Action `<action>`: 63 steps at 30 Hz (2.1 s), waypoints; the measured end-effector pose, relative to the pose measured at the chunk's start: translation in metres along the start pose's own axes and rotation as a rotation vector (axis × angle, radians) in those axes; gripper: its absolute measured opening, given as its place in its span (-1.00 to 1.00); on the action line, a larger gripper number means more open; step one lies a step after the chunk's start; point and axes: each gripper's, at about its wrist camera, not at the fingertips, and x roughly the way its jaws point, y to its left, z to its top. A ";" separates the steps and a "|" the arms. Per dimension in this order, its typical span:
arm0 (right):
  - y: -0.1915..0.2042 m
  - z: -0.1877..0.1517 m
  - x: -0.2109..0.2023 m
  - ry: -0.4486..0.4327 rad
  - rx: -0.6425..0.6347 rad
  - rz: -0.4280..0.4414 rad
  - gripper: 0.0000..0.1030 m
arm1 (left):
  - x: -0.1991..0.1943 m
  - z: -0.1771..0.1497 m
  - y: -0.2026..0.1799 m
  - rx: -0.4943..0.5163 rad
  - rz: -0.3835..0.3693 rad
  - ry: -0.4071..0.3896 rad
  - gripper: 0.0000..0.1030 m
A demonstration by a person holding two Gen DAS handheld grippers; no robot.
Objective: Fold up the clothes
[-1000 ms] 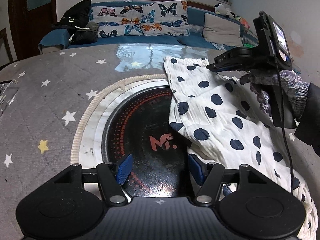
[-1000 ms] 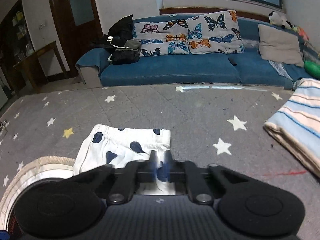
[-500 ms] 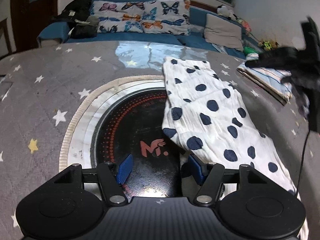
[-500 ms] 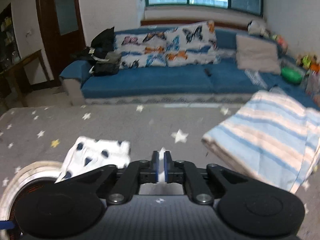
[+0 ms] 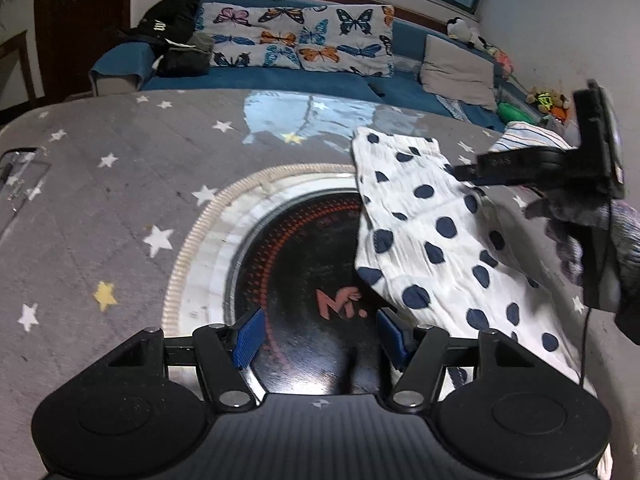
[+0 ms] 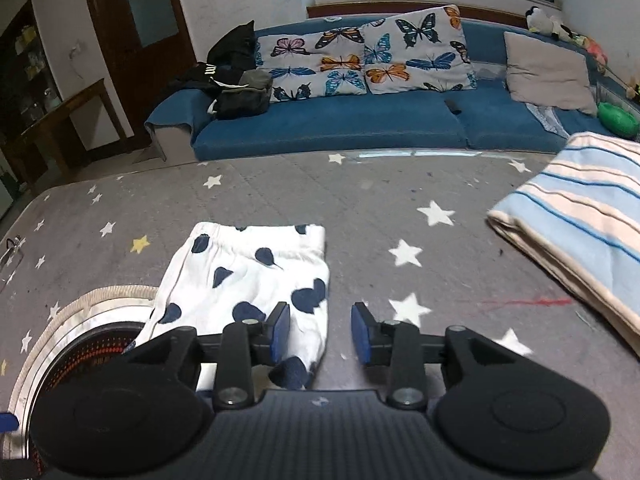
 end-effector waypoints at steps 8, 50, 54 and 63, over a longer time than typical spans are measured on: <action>0.009 0.003 0.015 -0.037 -0.017 -0.007 -0.22 | 0.007 -0.003 0.004 -0.013 -0.012 0.012 0.24; -0.075 -0.033 -0.151 -0.143 -0.088 -0.451 -0.32 | 0.040 0.002 -0.059 0.049 -0.101 0.018 -0.11; -0.073 -0.050 -0.152 -0.118 -0.067 -0.377 -0.23 | 0.045 0.005 -0.072 0.074 -0.122 0.024 -0.53; -0.050 -0.081 -0.132 -0.037 -0.038 -0.168 -0.21 | 0.008 -0.009 -0.109 0.187 -0.305 -0.031 -0.89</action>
